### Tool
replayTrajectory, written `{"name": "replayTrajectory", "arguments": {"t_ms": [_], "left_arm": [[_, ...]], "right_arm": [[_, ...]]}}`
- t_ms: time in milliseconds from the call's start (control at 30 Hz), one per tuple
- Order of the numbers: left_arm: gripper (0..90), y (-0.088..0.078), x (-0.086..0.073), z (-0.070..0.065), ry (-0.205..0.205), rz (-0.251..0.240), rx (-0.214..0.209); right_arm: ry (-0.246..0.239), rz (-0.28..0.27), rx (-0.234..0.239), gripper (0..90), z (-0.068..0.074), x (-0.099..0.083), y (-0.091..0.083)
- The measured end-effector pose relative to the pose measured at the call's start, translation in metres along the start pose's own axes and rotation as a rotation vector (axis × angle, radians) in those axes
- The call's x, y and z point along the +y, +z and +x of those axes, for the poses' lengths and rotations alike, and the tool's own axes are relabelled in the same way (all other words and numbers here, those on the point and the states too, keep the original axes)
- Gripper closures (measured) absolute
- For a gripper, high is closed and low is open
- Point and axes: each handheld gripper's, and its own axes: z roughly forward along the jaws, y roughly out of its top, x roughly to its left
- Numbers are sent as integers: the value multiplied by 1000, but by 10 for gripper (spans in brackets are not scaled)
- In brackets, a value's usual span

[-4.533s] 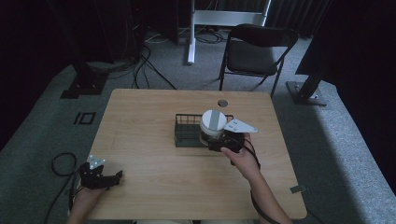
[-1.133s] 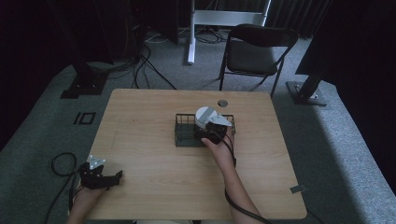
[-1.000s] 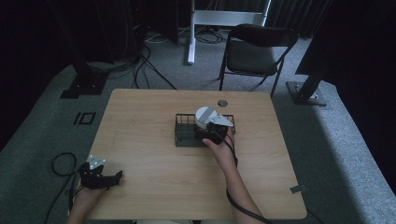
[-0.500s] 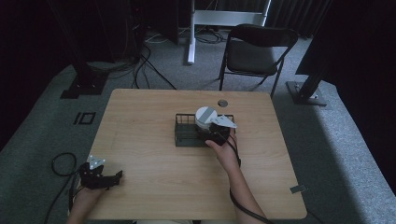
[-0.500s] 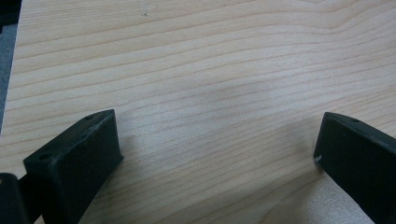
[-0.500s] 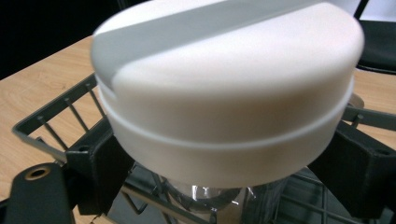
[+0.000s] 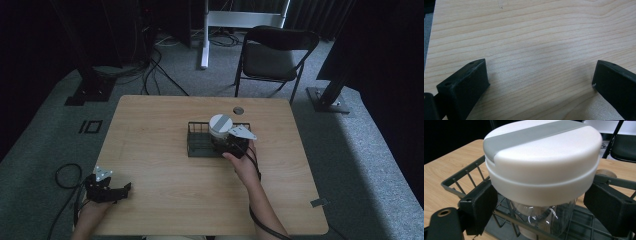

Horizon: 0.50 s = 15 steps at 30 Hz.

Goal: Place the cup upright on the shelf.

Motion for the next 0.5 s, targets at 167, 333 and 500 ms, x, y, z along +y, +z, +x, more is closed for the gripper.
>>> {"name": "replayTrajectory", "arguments": {"t_ms": [167,333,500], "left_arm": [[6,0,0,0,1,0,0],[6,0,0,0,0,0,0],[6,0,0,0,0,0,0]], "right_arm": [[-9,0,9,118,1,-3,-4],[-5,-1,10,119,0,-8,-9],[-26,-7,-6,119,-2,-13,-17]]}}
